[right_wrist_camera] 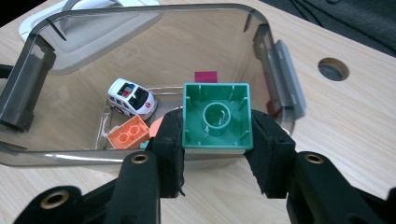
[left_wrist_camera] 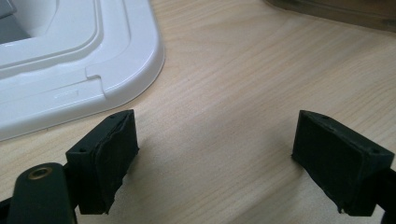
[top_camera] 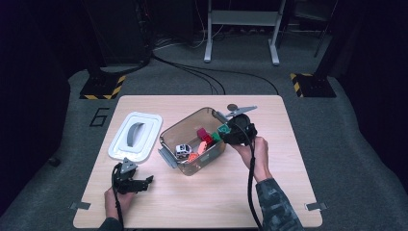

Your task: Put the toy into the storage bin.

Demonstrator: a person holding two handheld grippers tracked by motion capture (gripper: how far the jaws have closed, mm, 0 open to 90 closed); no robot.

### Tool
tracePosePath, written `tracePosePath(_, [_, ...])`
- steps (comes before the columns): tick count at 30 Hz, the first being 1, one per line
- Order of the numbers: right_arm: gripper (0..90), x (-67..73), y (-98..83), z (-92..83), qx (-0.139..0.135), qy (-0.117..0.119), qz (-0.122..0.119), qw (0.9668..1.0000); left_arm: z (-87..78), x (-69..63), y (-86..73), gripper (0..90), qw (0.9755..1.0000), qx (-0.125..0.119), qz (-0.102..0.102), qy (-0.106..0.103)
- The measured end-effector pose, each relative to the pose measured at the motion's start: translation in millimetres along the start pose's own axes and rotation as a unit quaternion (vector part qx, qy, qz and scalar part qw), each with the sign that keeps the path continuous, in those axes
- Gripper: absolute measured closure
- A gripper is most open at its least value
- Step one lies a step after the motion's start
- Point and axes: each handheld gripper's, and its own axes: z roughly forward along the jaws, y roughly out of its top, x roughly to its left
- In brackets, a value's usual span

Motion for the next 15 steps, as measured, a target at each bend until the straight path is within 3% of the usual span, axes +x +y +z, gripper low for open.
tracePosePath(15, [58.9, 16.6, 11.3, 30.0, 0.033, 0.030, -0.016, 0.9989, 0.0, 0.1, 0.0, 13.9, 1.0000, 0.000, 0.000, 0.000])
